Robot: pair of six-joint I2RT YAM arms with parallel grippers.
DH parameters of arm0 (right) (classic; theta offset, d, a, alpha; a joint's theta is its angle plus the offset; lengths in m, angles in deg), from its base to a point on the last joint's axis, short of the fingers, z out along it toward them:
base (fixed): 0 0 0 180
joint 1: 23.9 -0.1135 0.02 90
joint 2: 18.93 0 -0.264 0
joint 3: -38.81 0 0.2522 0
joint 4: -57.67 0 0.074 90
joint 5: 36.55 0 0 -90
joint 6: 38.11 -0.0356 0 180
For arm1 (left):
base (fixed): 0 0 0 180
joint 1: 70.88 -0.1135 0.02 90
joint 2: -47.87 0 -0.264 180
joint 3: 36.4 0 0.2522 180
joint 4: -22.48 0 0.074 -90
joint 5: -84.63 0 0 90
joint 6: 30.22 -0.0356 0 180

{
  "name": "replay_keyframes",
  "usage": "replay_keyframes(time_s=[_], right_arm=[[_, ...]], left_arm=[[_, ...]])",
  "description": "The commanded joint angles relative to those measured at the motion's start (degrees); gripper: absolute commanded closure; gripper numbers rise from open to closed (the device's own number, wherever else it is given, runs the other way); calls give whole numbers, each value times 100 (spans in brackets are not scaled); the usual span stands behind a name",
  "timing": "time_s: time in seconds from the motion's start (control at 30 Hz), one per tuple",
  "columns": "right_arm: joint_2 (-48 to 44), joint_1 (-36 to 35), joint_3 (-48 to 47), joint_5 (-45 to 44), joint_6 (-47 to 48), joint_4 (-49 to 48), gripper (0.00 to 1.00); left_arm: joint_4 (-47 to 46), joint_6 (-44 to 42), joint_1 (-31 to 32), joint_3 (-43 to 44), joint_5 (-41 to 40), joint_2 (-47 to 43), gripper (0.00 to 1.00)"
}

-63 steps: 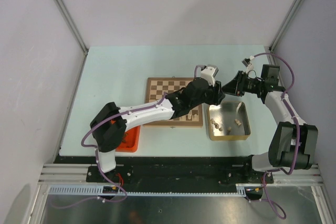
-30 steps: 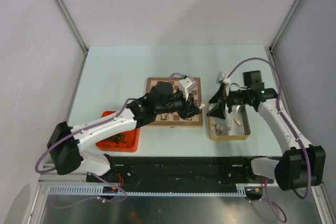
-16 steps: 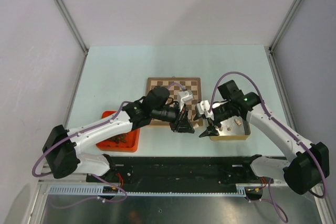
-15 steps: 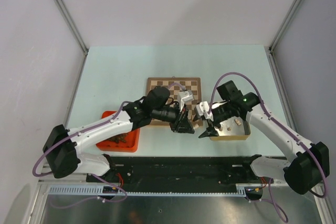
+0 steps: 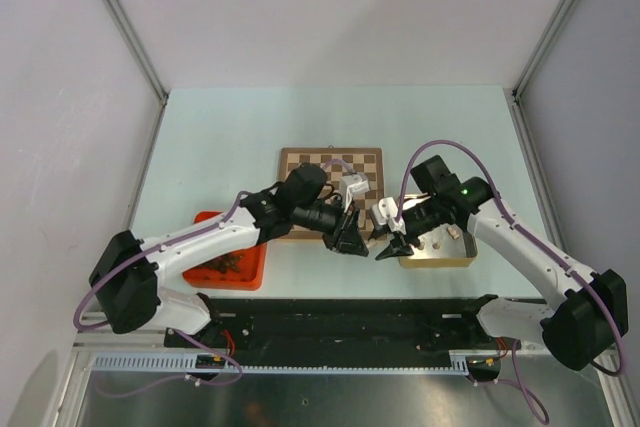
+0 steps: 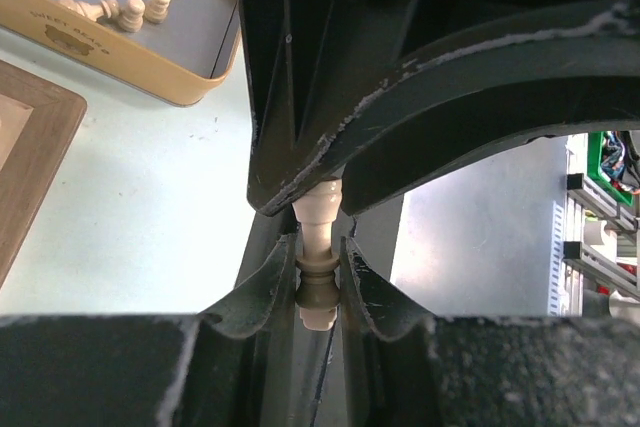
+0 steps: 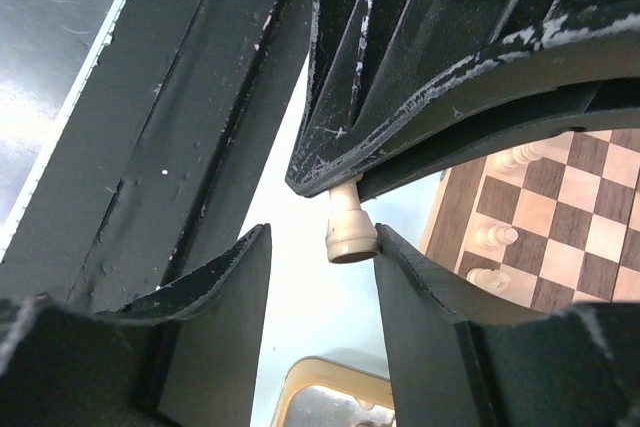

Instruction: Set up the chess pieces on the board

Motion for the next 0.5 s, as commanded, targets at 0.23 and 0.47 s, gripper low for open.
replay_keyframes(time_s=[0.23, 0.47], right_arm=[[96, -95, -187, 325, -41, 18, 60], [132, -130, -178, 211, -84, 53, 84]], left_arm=[[-55, 147, -36, 281, 237, 273, 91], [-55, 243, -88, 307, 97, 116, 89]])
